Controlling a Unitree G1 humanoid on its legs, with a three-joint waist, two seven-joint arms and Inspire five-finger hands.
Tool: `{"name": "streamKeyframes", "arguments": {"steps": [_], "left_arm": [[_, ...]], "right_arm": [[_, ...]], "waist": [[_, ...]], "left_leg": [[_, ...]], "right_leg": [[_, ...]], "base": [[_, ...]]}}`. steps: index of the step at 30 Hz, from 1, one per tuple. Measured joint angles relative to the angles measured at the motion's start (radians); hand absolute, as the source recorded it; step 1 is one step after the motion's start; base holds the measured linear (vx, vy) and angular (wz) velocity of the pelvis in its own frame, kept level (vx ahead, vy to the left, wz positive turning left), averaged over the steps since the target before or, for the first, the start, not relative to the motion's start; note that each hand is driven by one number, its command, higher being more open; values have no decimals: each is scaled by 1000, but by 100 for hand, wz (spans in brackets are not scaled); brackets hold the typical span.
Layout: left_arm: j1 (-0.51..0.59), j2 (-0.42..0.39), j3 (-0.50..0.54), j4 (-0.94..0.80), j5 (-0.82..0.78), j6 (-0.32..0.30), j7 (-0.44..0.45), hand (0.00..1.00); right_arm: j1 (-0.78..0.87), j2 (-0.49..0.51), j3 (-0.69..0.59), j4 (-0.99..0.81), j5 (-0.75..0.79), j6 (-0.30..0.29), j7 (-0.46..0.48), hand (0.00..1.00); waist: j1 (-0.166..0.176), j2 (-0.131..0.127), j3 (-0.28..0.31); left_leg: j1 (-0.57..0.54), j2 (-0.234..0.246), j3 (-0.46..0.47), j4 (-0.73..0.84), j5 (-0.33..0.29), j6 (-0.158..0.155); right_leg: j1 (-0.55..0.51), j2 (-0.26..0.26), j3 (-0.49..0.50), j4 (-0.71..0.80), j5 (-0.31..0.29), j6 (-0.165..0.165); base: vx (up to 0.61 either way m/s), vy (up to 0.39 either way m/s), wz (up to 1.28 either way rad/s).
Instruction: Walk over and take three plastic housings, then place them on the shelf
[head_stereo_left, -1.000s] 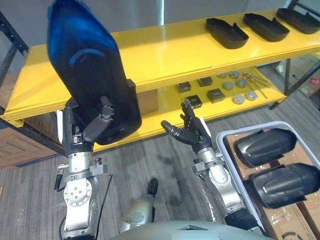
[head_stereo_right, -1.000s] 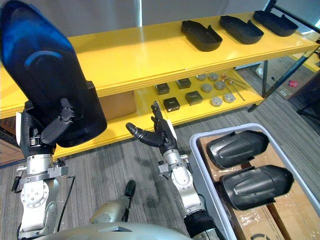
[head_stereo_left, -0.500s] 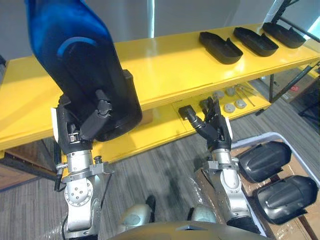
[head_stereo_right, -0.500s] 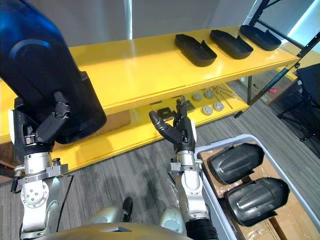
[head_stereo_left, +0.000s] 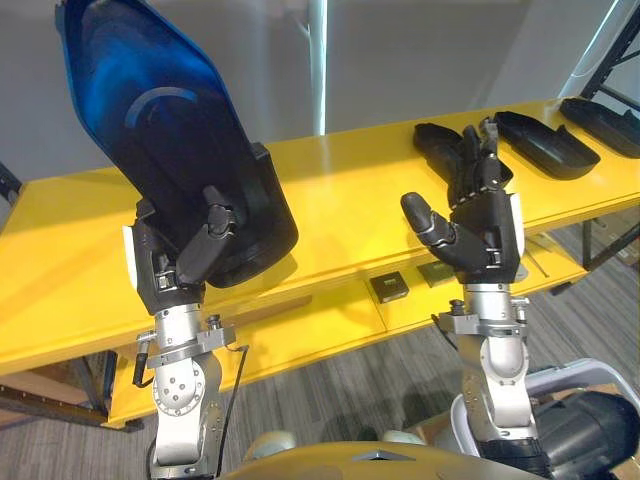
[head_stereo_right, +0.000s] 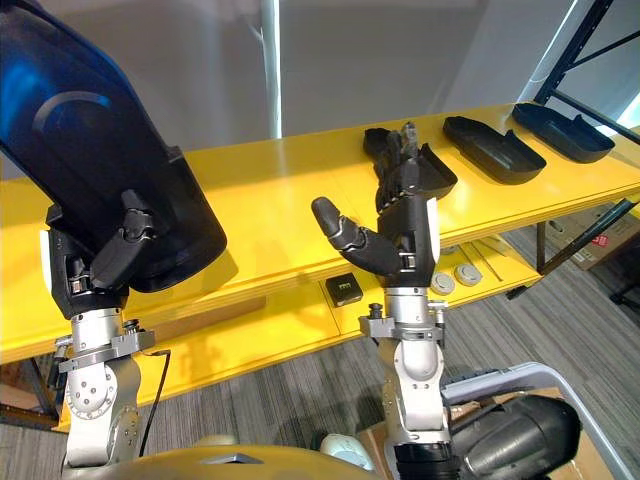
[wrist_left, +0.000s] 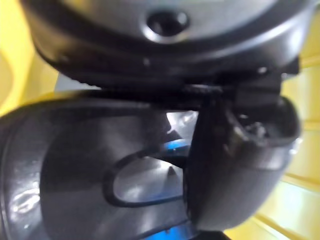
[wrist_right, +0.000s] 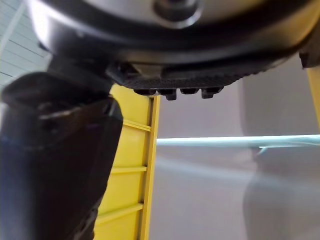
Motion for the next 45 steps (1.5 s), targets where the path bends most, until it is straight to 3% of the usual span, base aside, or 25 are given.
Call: {"name": "streamKeyframes", "arguments": {"steps": [2,3,5,7,8,9,10,11,12,13,14,15,20,23,25,28,39,45], "left_arm": [[-13,20,0,32,2,-2,-26,0],[-26,25,-1,53,2,-2,-52,0],[-64,28,-21,88,3,-1,-86,0],[-95,36,-49,109,4,-1,-126,0],[-105,44,-61,109,3,0,-154,0],[-121,61,-66,112,3,9,-186,0],[-130,77,-66,112,-2,16,-200,0],[-146,110,-66,111,-28,28,-227,0],[-158,132,-66,108,-56,50,-248,0],[-169,148,-66,106,-90,108,-276,0],[-171,150,-66,106,-92,120,-278,0],[-171,155,-69,110,-114,179,-286,0],[-202,166,-129,171,-131,332,-305,0],[-292,180,-174,273,-176,428,-295,0],[-373,181,-194,367,-261,490,-259,0],[-475,177,-209,494,-319,525,-189,0],[-678,129,-196,765,-347,566,84,0],[-751,119,-176,855,-361,581,158,0]], "right_arm": [[-1,1,-53,-5,2,-2,15,100],[-2,-2,-85,-11,8,-3,18,100],[-2,-9,-143,-14,33,-4,15,100],[6,-34,-193,-9,49,-4,13,100],[9,-71,-215,-9,68,-4,15,100],[12,-85,-229,-3,84,-3,16,100],[13,-79,-230,-2,90,-1,16,100],[18,-57,-226,-2,110,7,18,100],[23,-42,-225,-3,110,22,33,100],[33,-19,-224,-3,108,47,58,100],[36,-16,-223,-3,108,51,63,100],[49,-9,-212,-5,107,69,80,100],[69,4,-196,-10,105,120,86,100],[72,5,-178,-10,105,142,80,100],[85,6,-160,-11,106,149,82,100],[122,9,-137,-12,106,153,101,100],[144,3,-37,-25,107,183,149,100],[146,3,-23,-25,108,190,181,100]], "waist": [[-6,-2,-1],[-7,-10,-4],[-20,-10,-4],[-40,-3,-5],[-48,28,-11],[-67,55,-26],[-72,46,-25],[-81,7,-25],[-81,-16,-27],[-85,-45,-36],[-86,-50,-37],[-87,-63,-42],[-98,-59,-42],[-133,-55,-44],[-153,-48,-49],[-184,-44,-51],[-226,-18,-69],[-239,-14,-71]], "left_leg": [[-21,72,59,-36,-21,8],[-18,107,95,-163,-17,13],[-15,125,107,-343,14,13],[-12,126,95,-441,107,-3],[-1,138,92,-478,256,-9],[32,124,97,-526,203,-66],[61,105,105,-578,198,-68],[108,61,135,-680,230,-53],[132,34,150,-742,257,-46],[152,4,165,-817,289,-38],[157,-1,168,-829,294,-38],[179,-19,182,-886,315,-35],[200,-22,210,-941,337,-39],[202,-10,237,-941,336,-42],[204,7,273,-942,333,-46],[207,28,305,-942,332,-53],[205,87,391,-942,346,-65],[203,105,418,-942,364,-68]], "right_leg": [[49,-10,2,-40,-2,-2],[73,-29,2,-61,0,6],[86,-71,-2,-66,-3,15],[97,-113,-11,-55,-14,51],[101,-116,-5,-43,-32,95],[104,-126,1,-33,-40,119],[100,-141,6,-27,-41,120],[88,-183,20,-27,-41,124],[79,-202,28,-31,-35,131],[66,-222,41,-39,-26,147],[66,-225,43,-42,-24,150],[63,-231,46,-57,-18,160],[58,-226,60,-77,-6,179],[49,-213,85,-85,7,182],[27,-194,118,-89,25,172],[16,-174,142,-104,49,168],[-18,-123,178,-104,62,156],[-26,-109,179,-103,67,152]], "base": [[229,7,-10],[269,95,4],[240,165,18],[116,182,13],[204,385,3],[199,414,2],[165,417,2],[70,272,-11],[46,244,-12],[16,144,-6],[9,102,-8],[3,63,-9],[-6,18,-13],[-14,-3,-27],[-27,2,-42],[-32,-14,-35],[-35,-33,-12],[-30,-20,-2]]}}
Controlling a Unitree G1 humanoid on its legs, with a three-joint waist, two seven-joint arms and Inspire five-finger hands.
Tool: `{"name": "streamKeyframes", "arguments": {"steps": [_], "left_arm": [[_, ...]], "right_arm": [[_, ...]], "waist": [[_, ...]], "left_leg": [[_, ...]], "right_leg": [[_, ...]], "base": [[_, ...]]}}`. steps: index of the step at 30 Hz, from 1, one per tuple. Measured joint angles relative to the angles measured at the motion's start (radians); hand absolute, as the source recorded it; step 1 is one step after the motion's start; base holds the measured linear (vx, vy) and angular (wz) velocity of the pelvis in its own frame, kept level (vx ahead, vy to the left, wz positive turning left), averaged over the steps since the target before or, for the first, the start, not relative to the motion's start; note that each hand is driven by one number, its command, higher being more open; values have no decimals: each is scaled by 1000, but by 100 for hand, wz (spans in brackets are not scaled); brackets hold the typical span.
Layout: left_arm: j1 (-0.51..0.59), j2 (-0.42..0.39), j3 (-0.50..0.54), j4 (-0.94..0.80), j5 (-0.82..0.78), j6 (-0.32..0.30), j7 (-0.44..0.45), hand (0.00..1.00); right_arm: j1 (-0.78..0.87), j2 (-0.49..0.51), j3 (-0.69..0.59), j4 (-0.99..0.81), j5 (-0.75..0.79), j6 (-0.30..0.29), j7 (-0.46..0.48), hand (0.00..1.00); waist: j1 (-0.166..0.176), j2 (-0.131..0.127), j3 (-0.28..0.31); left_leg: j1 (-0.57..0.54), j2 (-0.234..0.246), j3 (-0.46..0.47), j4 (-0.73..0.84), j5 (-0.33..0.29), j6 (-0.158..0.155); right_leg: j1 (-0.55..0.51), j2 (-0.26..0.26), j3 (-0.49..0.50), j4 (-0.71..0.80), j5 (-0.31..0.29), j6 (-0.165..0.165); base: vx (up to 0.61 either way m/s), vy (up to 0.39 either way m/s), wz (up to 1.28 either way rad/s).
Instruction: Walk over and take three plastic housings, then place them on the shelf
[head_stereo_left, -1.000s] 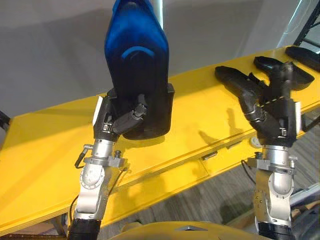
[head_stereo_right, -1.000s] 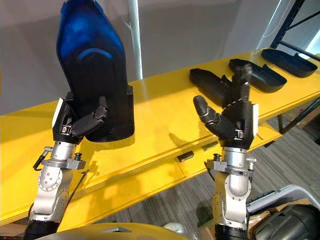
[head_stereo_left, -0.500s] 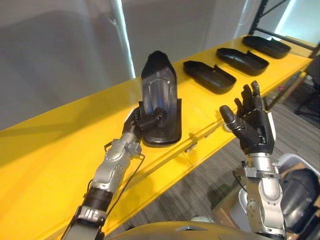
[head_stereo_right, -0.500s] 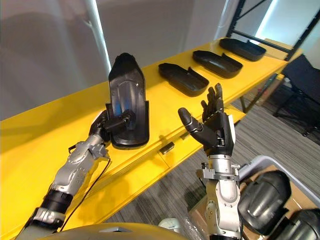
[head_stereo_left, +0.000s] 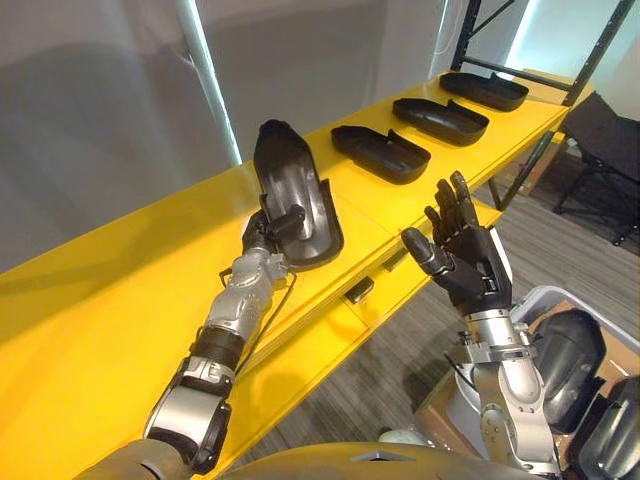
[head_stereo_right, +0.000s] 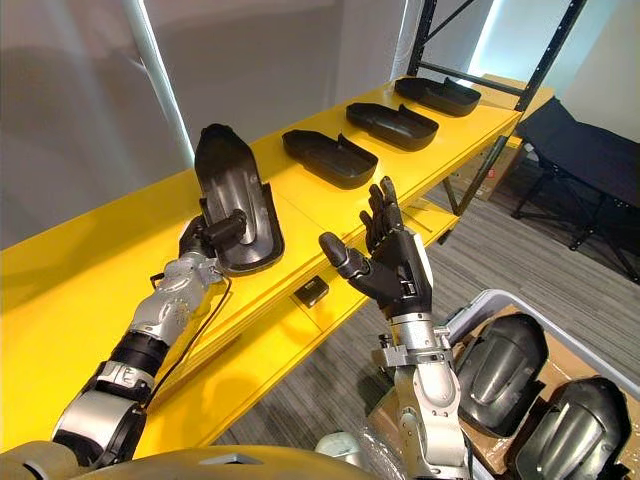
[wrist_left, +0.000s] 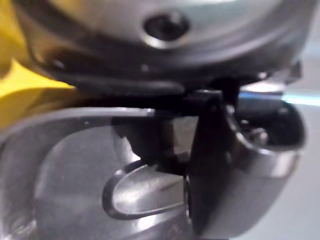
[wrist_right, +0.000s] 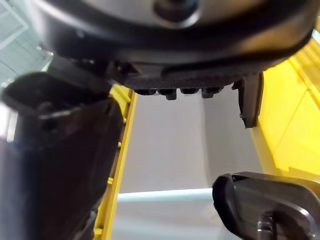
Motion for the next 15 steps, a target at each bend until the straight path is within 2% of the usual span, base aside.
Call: {"name": "streamKeyframes", "arguments": {"steps": [11,12,15], "left_arm": [[-121,-35,35,134,-68,34,117,0],[-123,-38,35,139,-68,34,131,100],[-127,-50,38,159,-73,27,172,100]], "right_arm": [[0,2,73,0,1,6,12,100],[0,1,73,0,1,6,11,100],[0,2,74,0,4,18,11,100]], "waist": [[-10,1,-1],[-11,1,-1],[-10,0,-1]], "left_leg": [[-1,-1,10,0,21,6],[0,-1,13,0,22,6],[9,-1,27,0,23,4]], "right_leg": [[-6,0,9,-2,11,3],[-6,0,12,-2,11,4],[-6,1,26,-5,15,8]], "base": [[-3,-2,-1],[6,0,-10],[8,0,-12]]}}
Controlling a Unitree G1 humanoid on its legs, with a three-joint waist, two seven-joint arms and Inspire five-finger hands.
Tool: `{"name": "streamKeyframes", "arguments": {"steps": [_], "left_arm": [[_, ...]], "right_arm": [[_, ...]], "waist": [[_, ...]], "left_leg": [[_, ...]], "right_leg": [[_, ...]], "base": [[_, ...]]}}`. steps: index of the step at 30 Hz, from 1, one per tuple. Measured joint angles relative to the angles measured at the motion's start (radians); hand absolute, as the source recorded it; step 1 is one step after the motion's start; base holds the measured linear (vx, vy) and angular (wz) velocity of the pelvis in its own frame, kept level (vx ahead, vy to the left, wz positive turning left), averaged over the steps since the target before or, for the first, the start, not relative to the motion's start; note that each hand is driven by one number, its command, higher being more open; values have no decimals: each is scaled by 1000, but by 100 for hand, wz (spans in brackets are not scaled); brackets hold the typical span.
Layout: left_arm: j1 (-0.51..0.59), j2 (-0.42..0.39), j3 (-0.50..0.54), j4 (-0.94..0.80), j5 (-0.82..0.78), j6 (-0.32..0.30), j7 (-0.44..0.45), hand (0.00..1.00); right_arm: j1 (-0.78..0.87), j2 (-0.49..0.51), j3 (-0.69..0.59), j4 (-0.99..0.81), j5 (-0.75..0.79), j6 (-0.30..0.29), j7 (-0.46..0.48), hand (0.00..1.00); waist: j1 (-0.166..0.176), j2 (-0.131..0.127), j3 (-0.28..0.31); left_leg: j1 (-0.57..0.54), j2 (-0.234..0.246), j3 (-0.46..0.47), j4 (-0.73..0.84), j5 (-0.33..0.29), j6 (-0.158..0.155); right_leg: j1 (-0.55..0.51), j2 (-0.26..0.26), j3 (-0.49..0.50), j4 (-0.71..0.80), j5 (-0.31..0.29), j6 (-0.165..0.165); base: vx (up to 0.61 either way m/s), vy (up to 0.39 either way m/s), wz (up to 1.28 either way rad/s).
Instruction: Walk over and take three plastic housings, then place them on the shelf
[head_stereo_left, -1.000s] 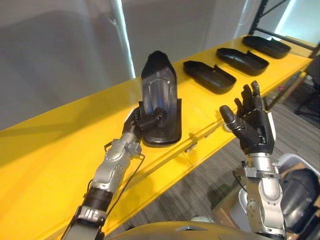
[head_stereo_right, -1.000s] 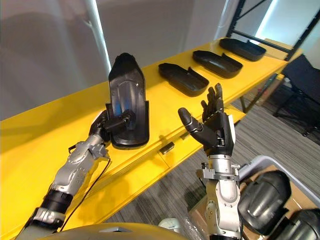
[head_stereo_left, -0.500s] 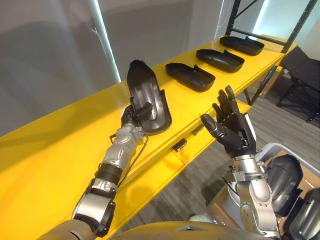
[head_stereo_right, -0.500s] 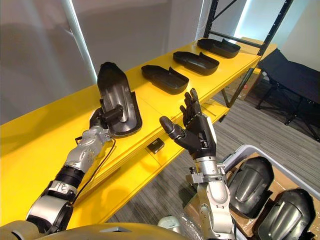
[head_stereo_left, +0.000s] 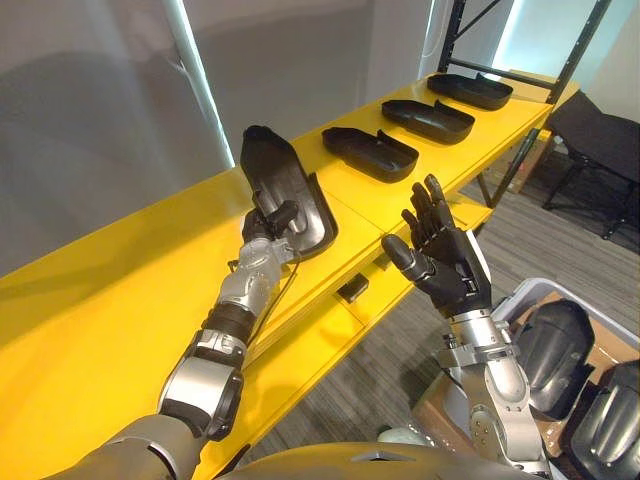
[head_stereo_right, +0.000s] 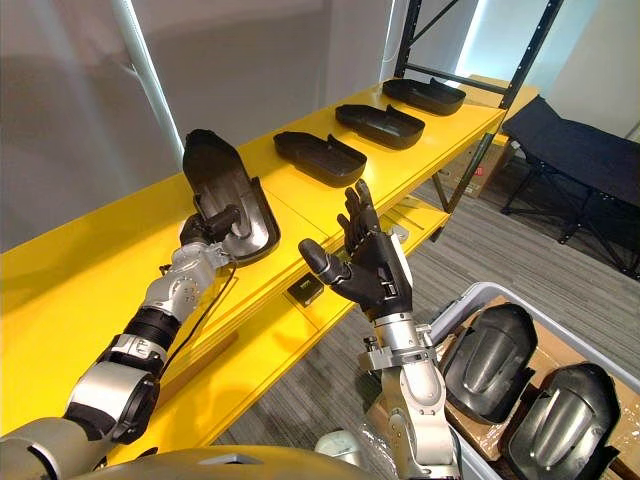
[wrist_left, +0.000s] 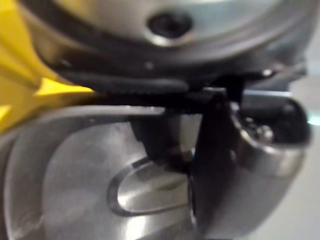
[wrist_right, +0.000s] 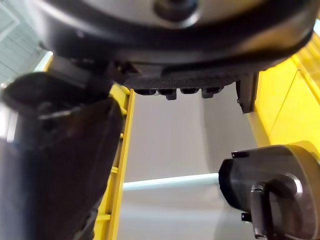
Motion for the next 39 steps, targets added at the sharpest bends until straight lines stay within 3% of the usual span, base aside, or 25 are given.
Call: {"name": "streamKeyframes", "arguments": {"steps": [14,17,21,24,35,39], "left_arm": [[-40,-10,33,74,10,2,57,100],[-49,-18,40,85,73,17,85,100],[-74,-21,81,110,215,55,190,100],[-77,-20,114,110,279,68,253,100],[-76,-32,159,109,325,58,424,100],[-73,-56,193,106,325,23,468,100]], "right_arm": [[2,2,31,0,43,9,3,100],[2,2,38,0,45,16,6,100],[4,2,68,0,48,21,4,100],[24,1,76,-3,54,21,3,100],[50,1,93,-14,75,21,-4,100],[65,1,111,-39,74,21,-7,100]], "waist": [[-5,-15,-15],[-9,-23,-21],[-31,-24,-22],[-29,-24,-22],[-29,-19,-19],[-29,-15,-17]], "left_leg": [[9,1,17,0,0,3],[9,1,17,0,0,4],[10,3,18,0,0,3],[10,4,20,0,-1,3],[7,4,17,0,-2,1],[6,4,16,0,-2,1]], "right_leg": [[1,2,15,-9,9,10],[1,3,16,-9,9,10],[0,5,18,-9,9,10],[0,6,19,-9,9,10],[0,6,16,-9,8,8],[1,5,14,-8,8,8]], "base": [[2,-1,-3],[0,0,0],[0,0,0],[0,0,0],[6,-1,0],[0,0,0]]}}
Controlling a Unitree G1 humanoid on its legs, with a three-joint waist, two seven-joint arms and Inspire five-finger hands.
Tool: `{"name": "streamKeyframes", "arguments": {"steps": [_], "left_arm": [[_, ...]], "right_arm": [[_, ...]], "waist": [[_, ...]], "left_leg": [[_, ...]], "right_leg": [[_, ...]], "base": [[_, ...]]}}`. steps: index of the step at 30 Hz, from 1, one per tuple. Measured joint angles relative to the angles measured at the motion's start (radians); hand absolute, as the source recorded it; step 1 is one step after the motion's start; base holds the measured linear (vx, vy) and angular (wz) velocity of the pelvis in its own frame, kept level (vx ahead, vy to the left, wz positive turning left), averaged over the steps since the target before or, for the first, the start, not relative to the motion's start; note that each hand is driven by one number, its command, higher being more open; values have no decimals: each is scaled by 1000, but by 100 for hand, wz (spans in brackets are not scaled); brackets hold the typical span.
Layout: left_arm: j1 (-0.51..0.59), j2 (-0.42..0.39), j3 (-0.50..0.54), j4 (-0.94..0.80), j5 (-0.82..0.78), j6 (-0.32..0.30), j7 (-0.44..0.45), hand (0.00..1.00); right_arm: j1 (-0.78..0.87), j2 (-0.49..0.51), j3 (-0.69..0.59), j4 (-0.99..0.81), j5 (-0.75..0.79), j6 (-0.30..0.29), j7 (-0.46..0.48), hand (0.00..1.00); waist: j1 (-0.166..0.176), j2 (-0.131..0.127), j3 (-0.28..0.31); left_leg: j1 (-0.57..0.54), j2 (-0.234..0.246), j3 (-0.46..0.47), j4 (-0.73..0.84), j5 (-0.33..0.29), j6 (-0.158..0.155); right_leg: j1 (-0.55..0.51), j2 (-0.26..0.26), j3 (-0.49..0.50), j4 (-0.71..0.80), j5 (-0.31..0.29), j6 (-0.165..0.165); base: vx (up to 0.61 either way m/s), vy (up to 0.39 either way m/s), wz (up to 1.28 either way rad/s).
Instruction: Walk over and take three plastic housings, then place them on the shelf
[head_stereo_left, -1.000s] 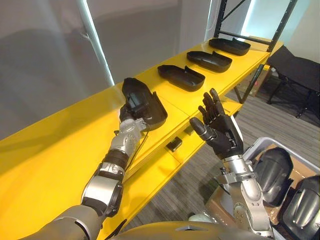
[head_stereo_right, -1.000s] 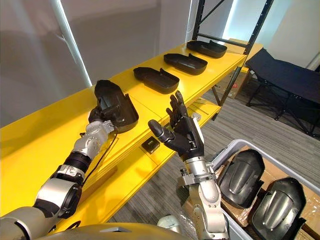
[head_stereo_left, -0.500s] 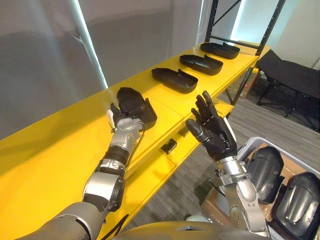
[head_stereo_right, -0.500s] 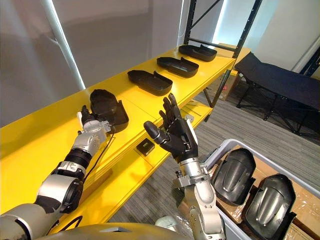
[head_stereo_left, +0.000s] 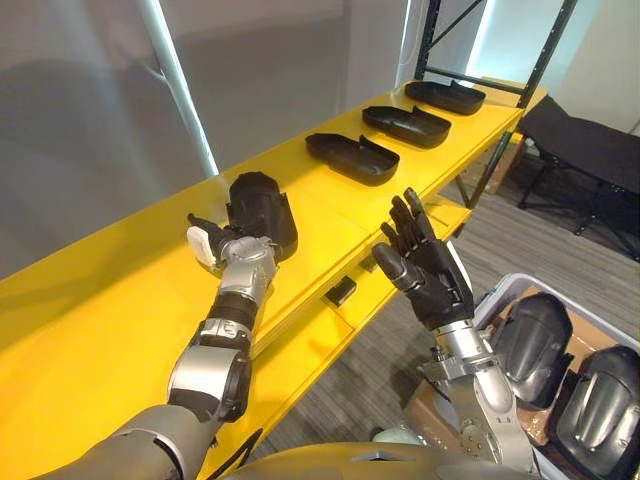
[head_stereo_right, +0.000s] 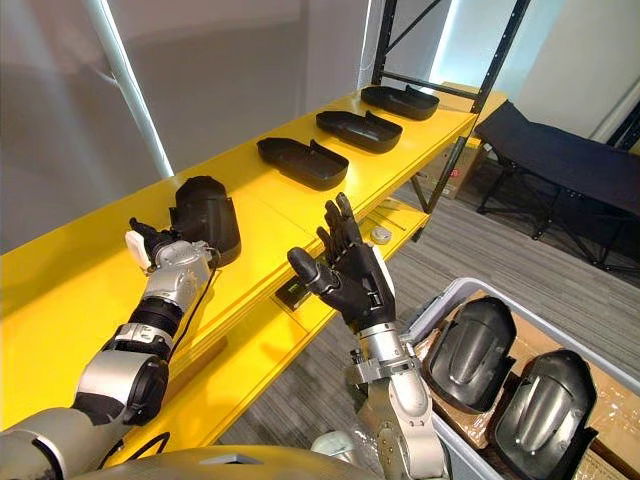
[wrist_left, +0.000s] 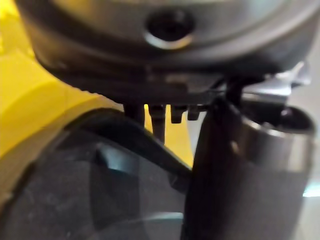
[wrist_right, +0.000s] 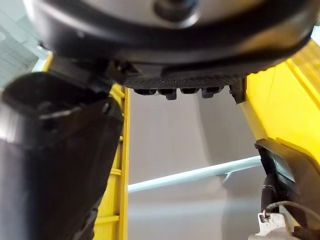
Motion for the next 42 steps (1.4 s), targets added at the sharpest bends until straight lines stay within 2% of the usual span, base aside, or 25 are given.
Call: {"name": "streamKeyframes", "arguments": {"steps": [5,7,11,13,14,17,20,23,27,31,32,35,37,38,40,41,42], "left_arm": [[9,-19,-6,-5,7,-49,8,100],[24,-36,-16,-47,17,-51,16,100],[89,-66,-90,-175,174,-76,90,100],[107,-73,-104,-274,203,-101,118,100],[114,-71,-113,-309,204,-111,122,100],[138,-73,-179,-458,242,-131,122,100],[169,-78,-235,-613,267,-140,108,100],[192,-78,-265,-730,275,-151,52,100],[250,-68,-345,-867,269,-156,-70,100],[353,-53,-410,-974,252,-161,-204,100],[410,-35,-409,-991,219,-163,-251,100],[539,0,-395,-1020,190,-165,-347,100],[658,33,-362,-1019,187,-168,-440,100],[687,38,-348,-1019,184,-168,-461,100],[787,50,-278,-1016,148,-171,-535,100],[804,51,-262,-1016,145,-174,-547,100],[840,52,-226,-1016,126,-180,-583,100]], "right_arm": [[14,2,4,0,-1,0,-2,100],[14,2,4,0,-1,0,-3,100],[15,8,8,-10,-1,-2,-3,100],[17,9,11,-23,-3,-5,-4,100],[17,9,12,-27,-5,-11,-6,100],[16,11,22,-44,-82,-81,-80,100],[-1,17,32,-75,-83,-116,-152,100],[-38,32,31,-76,-81,-126,-183,100],[-76,35,28,-76,-82,-125,-195,100],[-188,13,15,-40,-81,-74,-194,100],[-232,-4,13,0,-81,-46,-190,100],[-278,-17,12,83,-81,11,-184,100],[-326,-42,14,191,-80,63,-185,100],[-339,-46,19,218,-79,74,-184,100],[-395,-44,38,323,-80,104,-191,100],[-412,-43,43,343,-80,108,-194,100],[-460,-42,53,391,-80,115,-208,100]], "waist": [[0,2,1],[1,3,1],[1,4,2],[4,5,2],[5,5,2],[29,8,0],[48,19,-5],[60,30,-8],[83,40,-12],[97,52,-17],[118,53,-16],[146,53,-16],[177,49,-12],[185,47,-11],[224,38,-3],[229,37,0],[251,34,4]], "left_leg": [[-2,-2,-4,0,-1,0],[-5,-3,-8,0,-1,0],[-10,-5,-13,0,0,0],[-16,-6,-21,0,1,-1],[-16,-7,-24,0,2,-1],[-16,-7,-40,0,4,-4],[-17,-7,-61,0,2,-6],[-18,-7,-75,0,-1,-4],[-21,-10,-109,0,8,-10],[-52,-21,-166,1,24,2],[-56,-21,-186,1,30,3],[-73,-21,-227,1,40,2],[-104,-24,-274,1,53,5],[-108,-25,-284,1,55,4],[-110,-28,-317,1,59,2],[-110,-29,-323,1,61,4],[-114,-31,-340,1,66,4]], "right_leg": [[0,-2,-4,0,0,0],[1,-4,-8,0,0,0],[0,-7,-14,0,-1,0],[1,-9,-21,0,-1,0],[2,-10,-24,0,-1,0],[14,-12,-40,0,-5,-4],[26,-14,-60,0,-11,-5],[34,-15,-74,1,-16,-4],[53,-20,-109,0,-23,-4],[60,-29,-159,-1,-27,-2],[66,-29,-176,-1,-27,-2],[78,-28,-215,-5,-30,-5],[89,-26,-263,-20,-30,-5],[93,-26,-273,-20,-30,-6],[115,-25,-305,-21,-32,-8],[119,-25,-312,-21,-32,-8],[127,-25,-328,-22,-32,-9]], "base": [[0,0,1],[0,0,5],[1,0,5],[12,-3,9],[18,-4,13],[13,-6,15],[8,-9,19],[2,-10,13],[12,-13,22],[0,-13,39],[-8,-14,29],[-20,-20,42],[-32,-17,58],[-22,-15,50],[-7,-19,39],[-17,-26,37],[-27,-22,38]]}}
